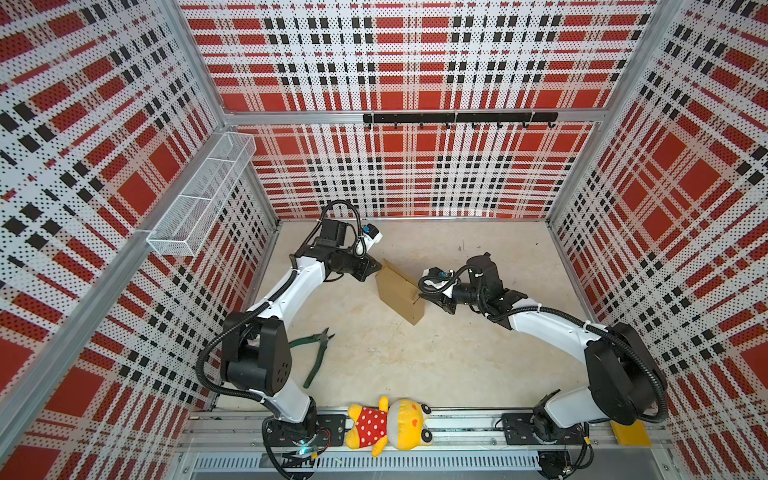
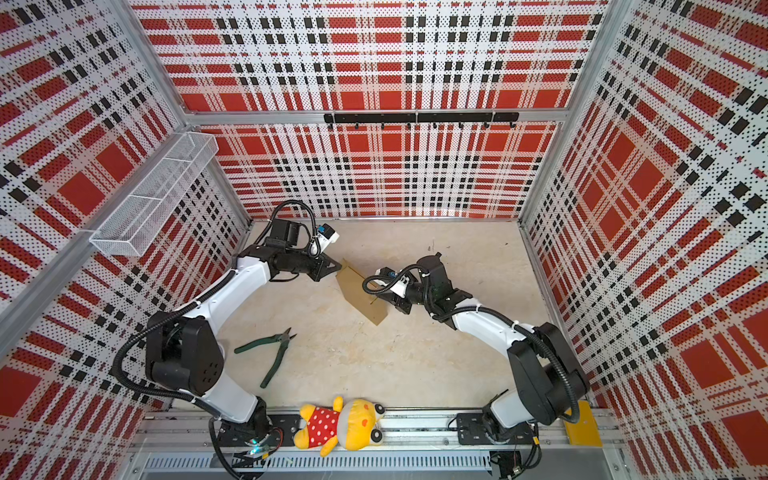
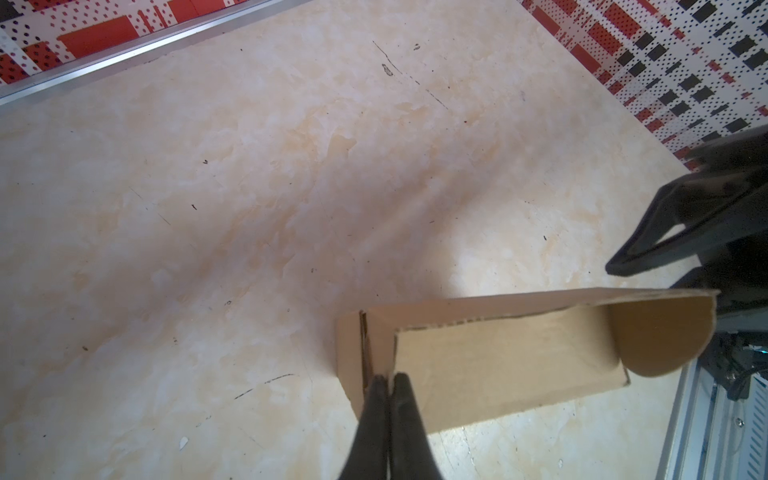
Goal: Fold the paper box
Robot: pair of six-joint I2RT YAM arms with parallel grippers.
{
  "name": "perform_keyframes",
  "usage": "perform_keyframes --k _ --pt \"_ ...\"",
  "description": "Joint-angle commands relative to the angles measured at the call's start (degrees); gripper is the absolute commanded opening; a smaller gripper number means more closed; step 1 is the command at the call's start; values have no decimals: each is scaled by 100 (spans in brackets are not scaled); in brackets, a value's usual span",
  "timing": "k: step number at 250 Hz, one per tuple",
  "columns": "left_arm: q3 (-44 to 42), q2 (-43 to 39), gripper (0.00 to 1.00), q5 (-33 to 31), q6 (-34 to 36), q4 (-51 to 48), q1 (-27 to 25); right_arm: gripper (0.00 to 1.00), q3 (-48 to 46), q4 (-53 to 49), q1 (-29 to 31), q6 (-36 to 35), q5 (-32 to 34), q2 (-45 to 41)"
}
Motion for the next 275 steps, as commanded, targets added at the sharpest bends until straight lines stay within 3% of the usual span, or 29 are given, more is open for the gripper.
perform_keyframes --k 1,207,275 --pt "-138 12 0 -32 79 -197 -44 35 16 85 21 -125 -54 -63" --pt "-293 131 0 -273 318 -161 -66 32 99 -23 76 -282 212 -37" --pt "11 90 0 -378 477 -425 -124 32 122 -109 84 -373 330 -62"
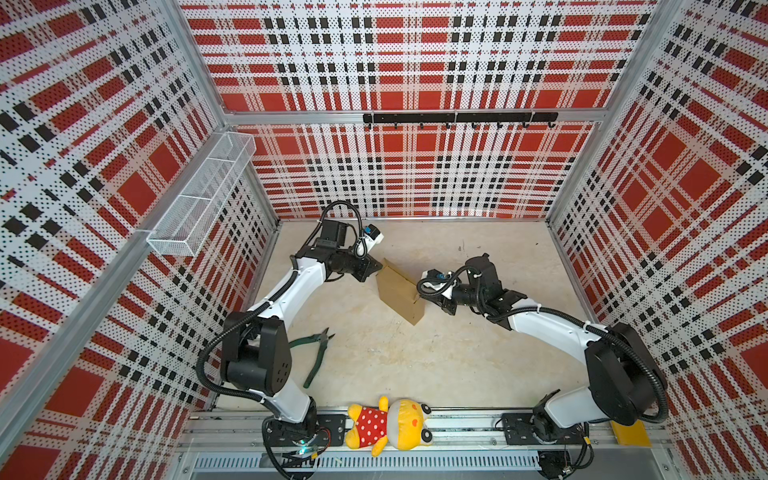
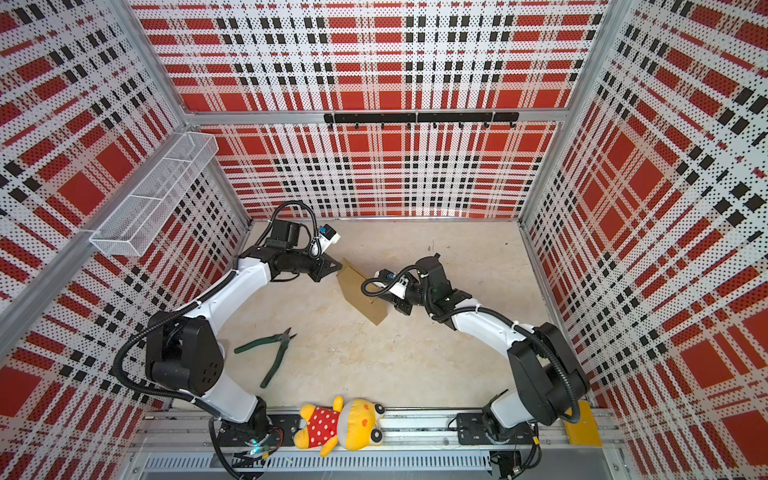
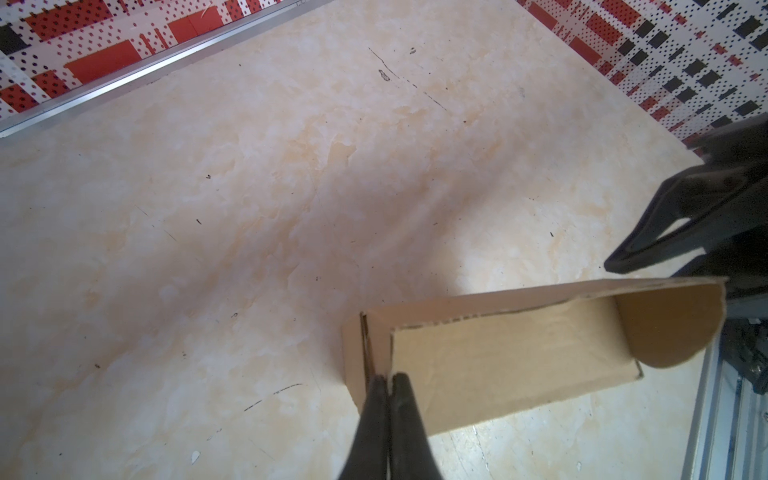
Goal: Fold the paper box
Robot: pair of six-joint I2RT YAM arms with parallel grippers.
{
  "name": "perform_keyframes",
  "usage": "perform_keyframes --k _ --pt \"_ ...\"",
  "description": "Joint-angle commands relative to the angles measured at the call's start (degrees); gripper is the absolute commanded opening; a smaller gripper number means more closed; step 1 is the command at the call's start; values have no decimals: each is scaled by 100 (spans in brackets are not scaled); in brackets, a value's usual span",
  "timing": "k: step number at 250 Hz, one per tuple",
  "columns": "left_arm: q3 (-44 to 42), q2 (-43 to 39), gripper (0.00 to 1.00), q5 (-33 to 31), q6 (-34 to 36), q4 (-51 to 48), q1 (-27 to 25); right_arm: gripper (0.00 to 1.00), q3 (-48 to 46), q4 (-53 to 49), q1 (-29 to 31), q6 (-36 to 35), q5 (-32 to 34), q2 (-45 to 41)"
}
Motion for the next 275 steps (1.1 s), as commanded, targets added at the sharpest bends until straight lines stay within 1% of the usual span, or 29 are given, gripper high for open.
perform_keyframes --k 1,24,48,86,134,224,259,275 --pt "87 94 0 -289 204 -586 -94 32 120 58 27 -176 83 -49" --pt "219 134 0 -437 388 -757 -162 32 161 22 28 -176 80 -8" --pt "171 133 0 -574 545 -757 -191 32 155 15 44 -202 48 19" --pt "236 152 0 -791 679 -858 -256 32 159 -14 47 -220 92 13" --pt "86 257 0 -663 551 -740 -280 32 186 -81 45 -273 123 11" --pt "-171 135 0 -653 493 -514 -329 32 148 -137 51 -290 128 -114" --pt "-186 174 0 -618 505 -540 -323 37 21 -62 51 -200 212 -310" --pt "-181 136 0 -644 511 -529 -330 42 -46 -84 50 -129 222 -458"
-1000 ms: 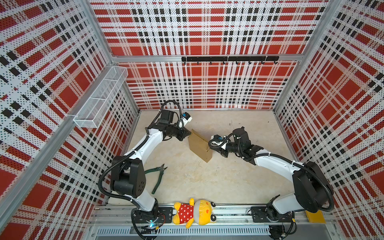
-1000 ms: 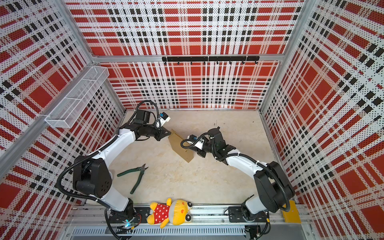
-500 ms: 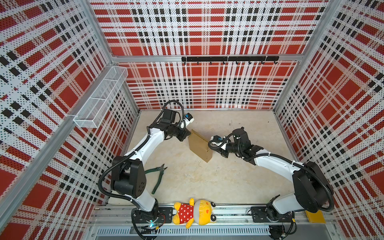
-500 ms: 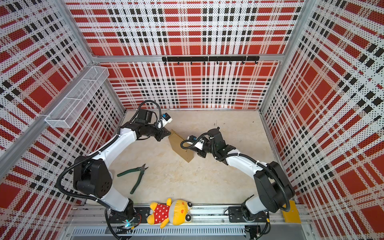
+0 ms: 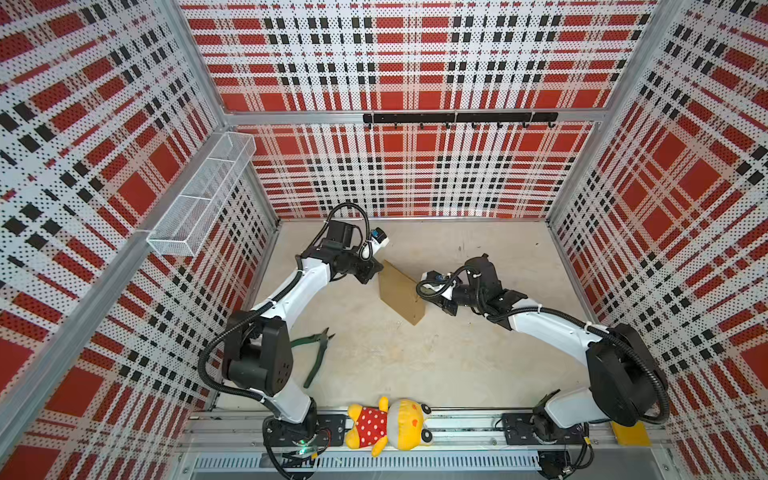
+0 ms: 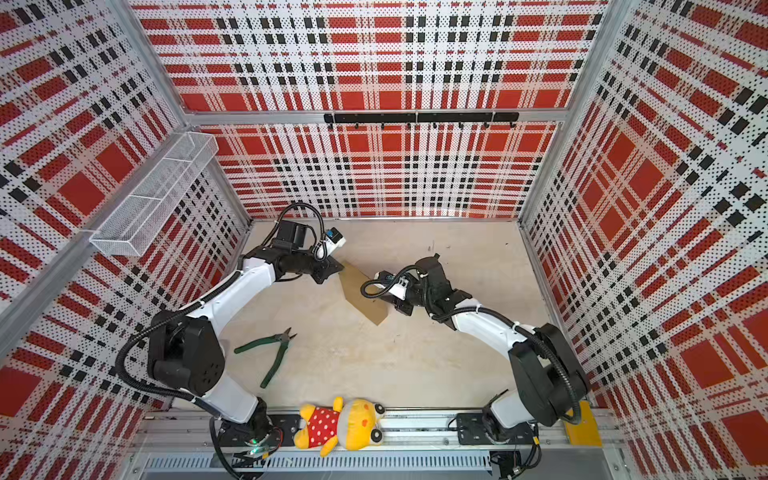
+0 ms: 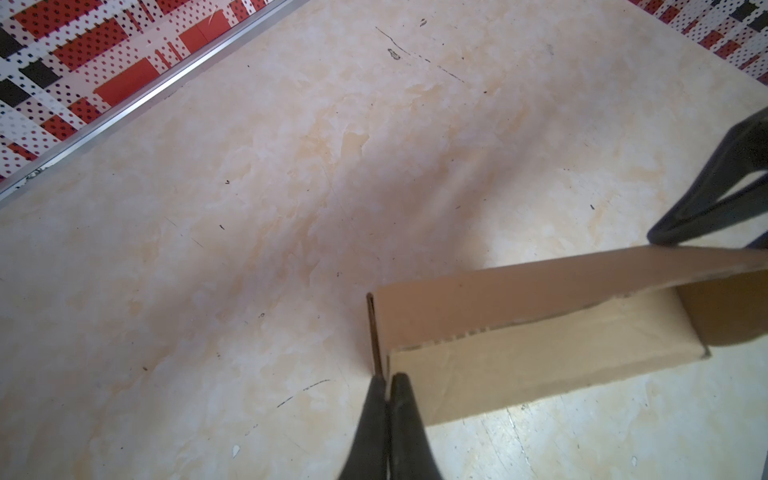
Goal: Fold the paper box
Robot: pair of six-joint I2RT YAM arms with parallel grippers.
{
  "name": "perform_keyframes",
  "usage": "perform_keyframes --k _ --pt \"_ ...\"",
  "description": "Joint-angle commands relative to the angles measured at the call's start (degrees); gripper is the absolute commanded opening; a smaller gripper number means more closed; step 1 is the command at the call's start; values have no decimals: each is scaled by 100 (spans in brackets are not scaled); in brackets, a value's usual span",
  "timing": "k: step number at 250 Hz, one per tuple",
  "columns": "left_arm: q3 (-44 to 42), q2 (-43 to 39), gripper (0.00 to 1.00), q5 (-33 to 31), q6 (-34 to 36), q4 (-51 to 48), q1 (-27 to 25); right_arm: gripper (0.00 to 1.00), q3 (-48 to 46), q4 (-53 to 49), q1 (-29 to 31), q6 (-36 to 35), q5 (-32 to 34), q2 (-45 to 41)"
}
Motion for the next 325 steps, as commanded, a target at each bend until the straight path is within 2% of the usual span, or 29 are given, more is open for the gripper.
perform_keyframes --k 1,54,85,111,149,188,232,325 --pt "-185 109 0 -109 19 -515 -92 42 -71 135 35 16 29 -385" --pt "-193 100 0 -97 24 -515 -93 54 -372 161 -9 487 -19 -1054" --pt "-238 76 0 -83 16 -458 -88 56 -353 293 -3 933 -148 -1264" --pt "-207 106 0 -89 24 -506 -97 56 -293 709 94 1452 33 -1251" --pt "-264 87 0 -102 32 -436 -101 48 -68 1215 221 2095 299 -887" --pt "-225 45 0 -122 26 -491 -95 37 359 1011 242 2742 576 -404" --pt "-267 69 0 -109 24 -479 -97 34 776 691 345 3142 587 -11" --pt "-253 60 0 -187 54 -446 -93 25 1158 324 493 3282 391 507"
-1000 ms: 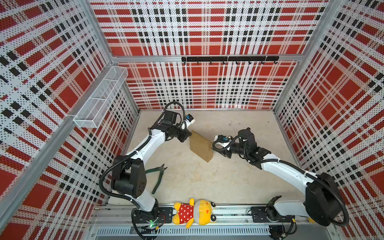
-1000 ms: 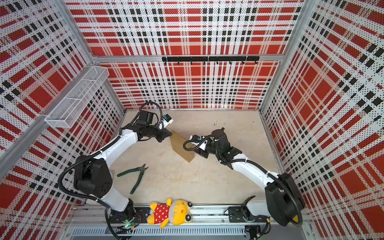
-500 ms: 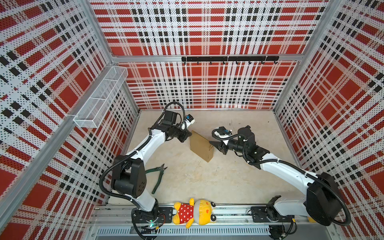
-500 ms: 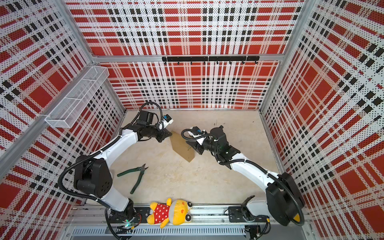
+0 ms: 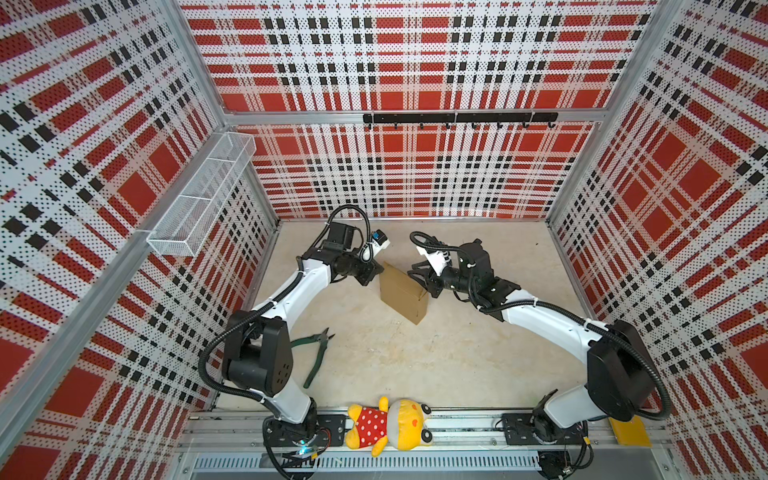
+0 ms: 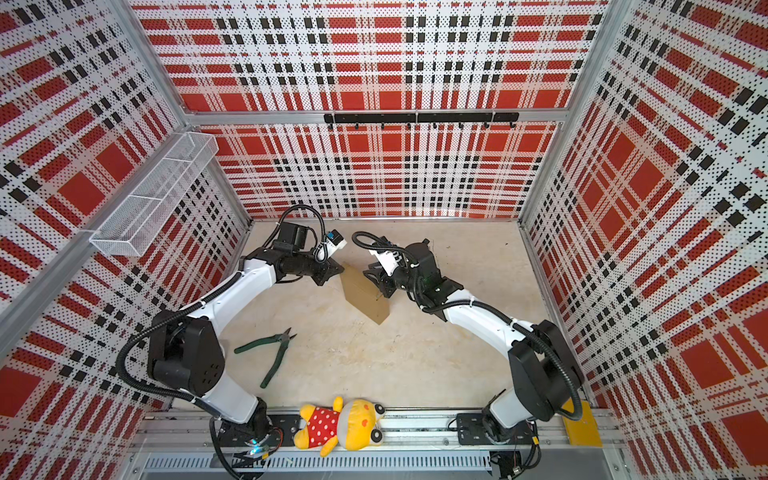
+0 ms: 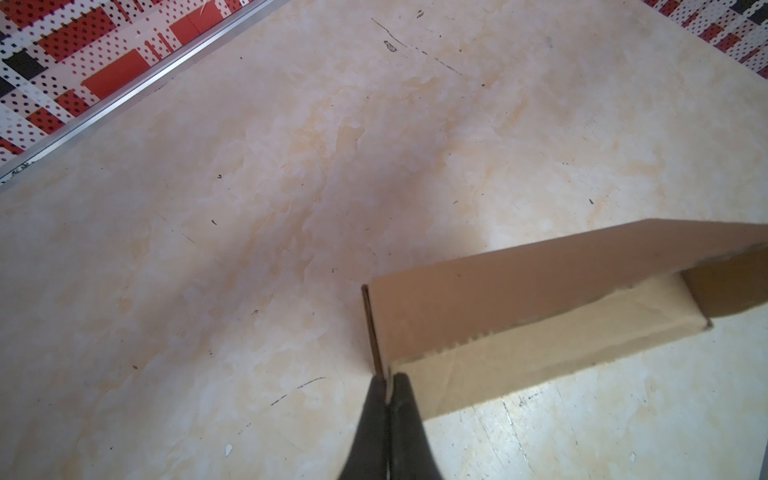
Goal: Fold the paper box
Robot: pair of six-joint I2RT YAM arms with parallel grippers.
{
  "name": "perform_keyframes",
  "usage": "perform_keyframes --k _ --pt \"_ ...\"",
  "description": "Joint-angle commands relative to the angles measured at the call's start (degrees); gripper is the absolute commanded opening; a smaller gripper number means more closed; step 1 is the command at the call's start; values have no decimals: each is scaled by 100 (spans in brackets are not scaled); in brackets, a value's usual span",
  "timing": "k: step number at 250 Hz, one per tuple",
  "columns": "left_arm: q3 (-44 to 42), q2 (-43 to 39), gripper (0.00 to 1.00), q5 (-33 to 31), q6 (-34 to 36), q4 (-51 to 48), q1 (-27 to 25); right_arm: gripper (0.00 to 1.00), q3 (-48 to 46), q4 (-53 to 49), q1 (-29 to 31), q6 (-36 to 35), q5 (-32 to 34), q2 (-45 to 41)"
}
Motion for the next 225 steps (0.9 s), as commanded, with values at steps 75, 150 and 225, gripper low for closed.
perform_keyframes --k 75,150,225 --pt "-221 46 0 -163 24 -436 -101 15 63 -57 91 -43 -33 243" --pt "-182 -61 9 -155 -30 -487 -110 13 -80 -6 134 -90 121 363" --pt "-186 -287 14 -162 -66 -488 -88 13 -163 18 157 -134 287 467"
